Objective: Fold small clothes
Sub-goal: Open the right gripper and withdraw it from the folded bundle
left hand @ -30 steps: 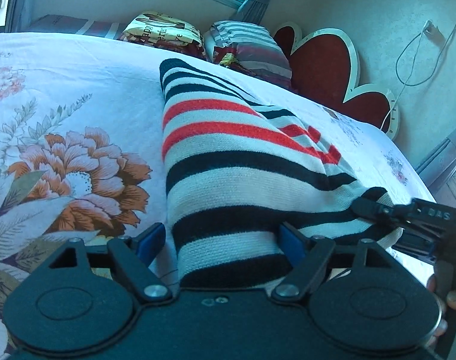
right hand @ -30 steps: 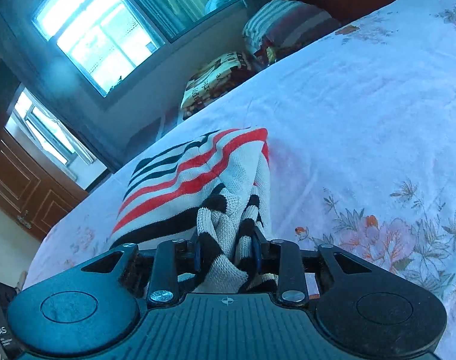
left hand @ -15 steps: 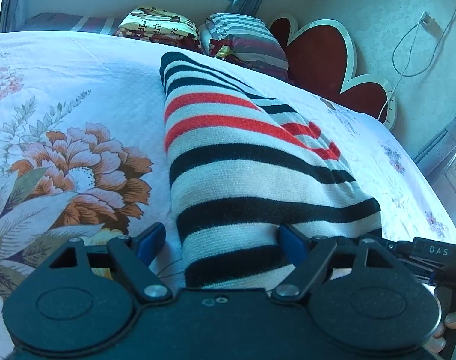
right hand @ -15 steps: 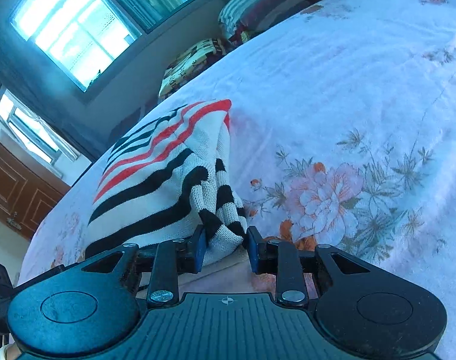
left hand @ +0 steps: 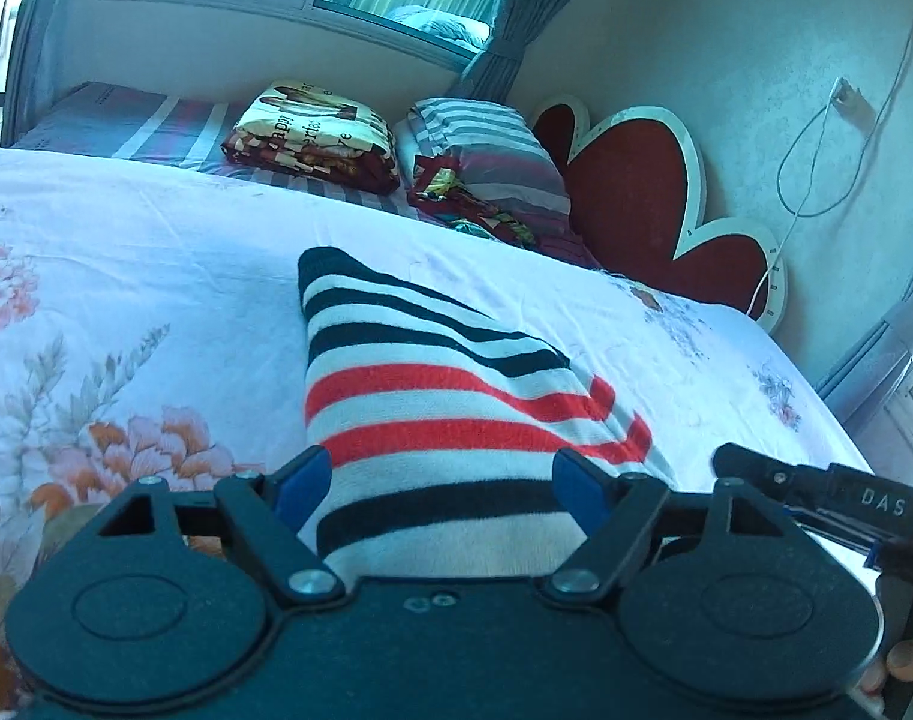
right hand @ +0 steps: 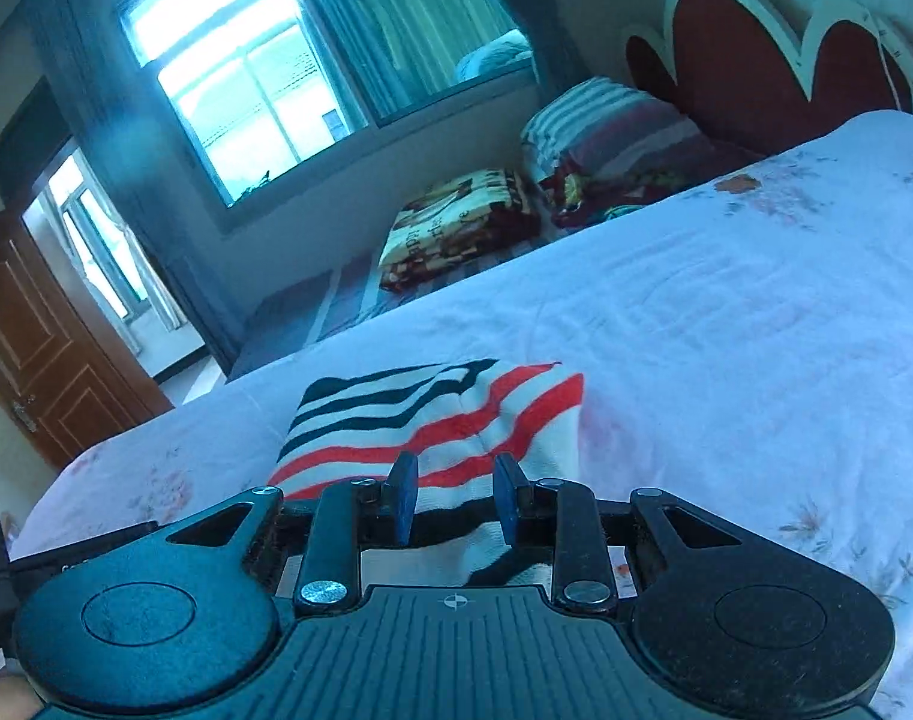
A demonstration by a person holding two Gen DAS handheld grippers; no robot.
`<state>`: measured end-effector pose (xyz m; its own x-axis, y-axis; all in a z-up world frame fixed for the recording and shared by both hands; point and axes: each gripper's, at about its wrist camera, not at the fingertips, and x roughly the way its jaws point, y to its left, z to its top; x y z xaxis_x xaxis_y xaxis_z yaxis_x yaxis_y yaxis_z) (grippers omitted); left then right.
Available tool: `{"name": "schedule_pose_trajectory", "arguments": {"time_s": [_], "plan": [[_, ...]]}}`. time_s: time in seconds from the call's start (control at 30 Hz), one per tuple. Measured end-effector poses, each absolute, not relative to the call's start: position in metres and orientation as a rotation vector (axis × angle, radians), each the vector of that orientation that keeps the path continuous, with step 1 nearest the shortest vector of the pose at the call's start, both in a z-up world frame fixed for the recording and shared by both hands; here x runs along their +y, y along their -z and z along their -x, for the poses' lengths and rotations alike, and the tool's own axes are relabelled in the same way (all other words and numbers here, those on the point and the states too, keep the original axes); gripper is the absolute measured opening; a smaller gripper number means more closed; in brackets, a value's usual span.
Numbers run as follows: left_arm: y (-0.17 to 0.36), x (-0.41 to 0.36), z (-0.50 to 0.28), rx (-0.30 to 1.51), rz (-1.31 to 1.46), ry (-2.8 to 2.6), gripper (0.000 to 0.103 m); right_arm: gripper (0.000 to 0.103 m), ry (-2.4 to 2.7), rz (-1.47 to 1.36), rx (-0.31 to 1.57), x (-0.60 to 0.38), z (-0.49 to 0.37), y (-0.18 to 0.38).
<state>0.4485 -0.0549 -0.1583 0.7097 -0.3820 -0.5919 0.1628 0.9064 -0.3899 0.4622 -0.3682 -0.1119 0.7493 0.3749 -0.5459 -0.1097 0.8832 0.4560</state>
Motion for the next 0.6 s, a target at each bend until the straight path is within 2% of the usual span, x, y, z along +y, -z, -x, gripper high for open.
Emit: {"name": "schedule_pose_trajectory", "arguments": {"time_s": [0.17, 0.2, 0.23, 0.6], "plan": [[0.178, -0.062, -0.461, 0.778, 0.257, 0.289, 0.081, 0.026, -0.238, -0.382, 0.721, -0.375, -0.461, 0.156], [0.184, -0.060, -0.464, 0.811, 0.262, 0.295, 0.081, 0.022, -0.232, -0.376, 0.711, -0.378, -0.457, 0.164], [0.189, -0.056, -0.466, 0.832, 0.299, 0.309, 0.081, 0.013, -0.225, -0.360, 0.700, -0.379, -0.454, 0.167], [0.183, -0.040, -0.484, 0.845, 0.418, 0.271, 0.079, 0.014, -0.291, -0.413, 0.682, -0.379, -0.504, 0.128]]}}
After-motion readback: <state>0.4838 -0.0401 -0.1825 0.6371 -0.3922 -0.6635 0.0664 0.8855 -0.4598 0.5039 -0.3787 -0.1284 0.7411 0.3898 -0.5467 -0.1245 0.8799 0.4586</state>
